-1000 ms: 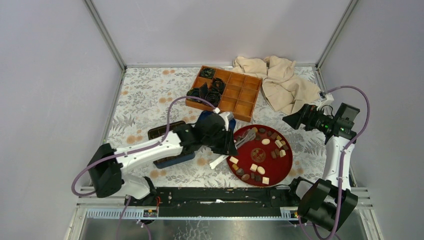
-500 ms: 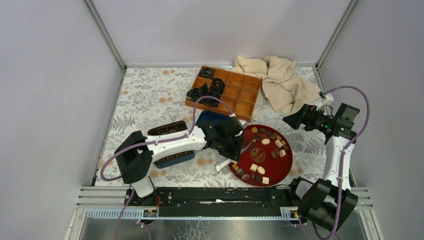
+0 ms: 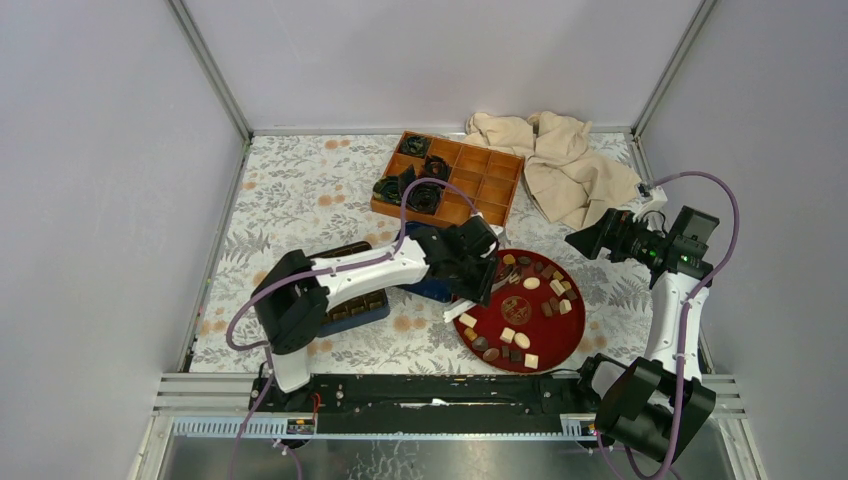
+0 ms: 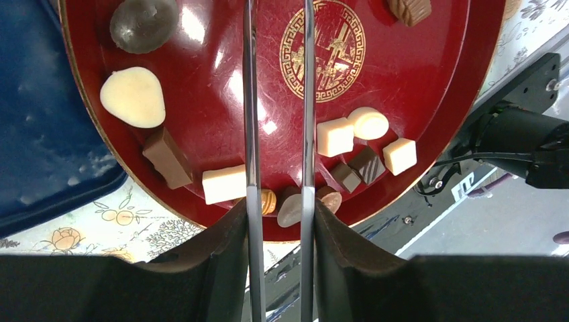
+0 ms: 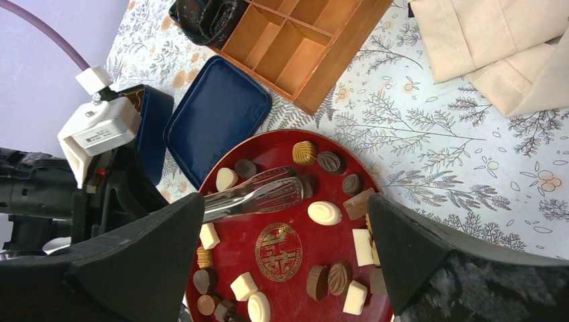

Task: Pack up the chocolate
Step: Pick up the fake chocolate from the plate.

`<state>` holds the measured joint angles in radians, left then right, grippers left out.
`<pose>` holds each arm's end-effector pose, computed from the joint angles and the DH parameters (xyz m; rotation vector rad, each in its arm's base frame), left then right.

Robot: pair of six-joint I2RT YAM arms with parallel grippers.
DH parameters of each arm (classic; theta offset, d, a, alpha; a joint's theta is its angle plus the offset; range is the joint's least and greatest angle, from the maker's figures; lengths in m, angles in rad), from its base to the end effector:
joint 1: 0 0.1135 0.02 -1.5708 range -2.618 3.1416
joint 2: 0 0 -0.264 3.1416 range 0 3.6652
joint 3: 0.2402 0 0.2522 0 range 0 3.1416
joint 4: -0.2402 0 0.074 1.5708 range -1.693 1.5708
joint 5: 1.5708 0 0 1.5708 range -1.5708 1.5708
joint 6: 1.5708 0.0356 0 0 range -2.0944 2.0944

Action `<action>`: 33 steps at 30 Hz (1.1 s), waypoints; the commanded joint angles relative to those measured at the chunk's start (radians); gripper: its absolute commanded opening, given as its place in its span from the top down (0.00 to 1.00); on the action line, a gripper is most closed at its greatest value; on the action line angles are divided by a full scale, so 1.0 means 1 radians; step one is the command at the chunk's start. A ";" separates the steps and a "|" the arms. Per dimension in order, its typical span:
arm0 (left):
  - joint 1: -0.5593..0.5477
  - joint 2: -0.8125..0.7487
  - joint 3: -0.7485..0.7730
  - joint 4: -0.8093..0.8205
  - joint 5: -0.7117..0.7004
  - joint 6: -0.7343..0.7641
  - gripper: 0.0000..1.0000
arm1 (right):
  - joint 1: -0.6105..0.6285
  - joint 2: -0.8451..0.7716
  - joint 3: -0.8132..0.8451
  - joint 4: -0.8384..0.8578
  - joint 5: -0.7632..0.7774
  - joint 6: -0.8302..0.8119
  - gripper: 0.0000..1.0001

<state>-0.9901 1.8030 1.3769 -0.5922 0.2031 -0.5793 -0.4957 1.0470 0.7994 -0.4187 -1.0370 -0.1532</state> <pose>0.2056 -0.3265 0.2311 0.6484 2.7168 -0.7606 0.2016 -0.0741 0.2833 -0.1939 1.9494 0.7286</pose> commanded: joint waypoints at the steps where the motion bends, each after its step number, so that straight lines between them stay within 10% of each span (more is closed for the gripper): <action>1: 0.012 0.034 0.062 -0.009 0.016 0.051 0.59 | -0.002 -0.010 0.035 0.001 -0.013 -0.017 0.00; 33: 0.024 0.179 0.290 -0.156 -0.032 0.069 0.59 | -0.003 -0.008 0.037 -0.002 -0.027 -0.023 0.00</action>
<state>-0.9733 1.9839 1.6218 -0.7197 0.2054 -0.5167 -0.4957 1.0473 0.7994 -0.4294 -1.0386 -0.1574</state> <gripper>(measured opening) 0.436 0.993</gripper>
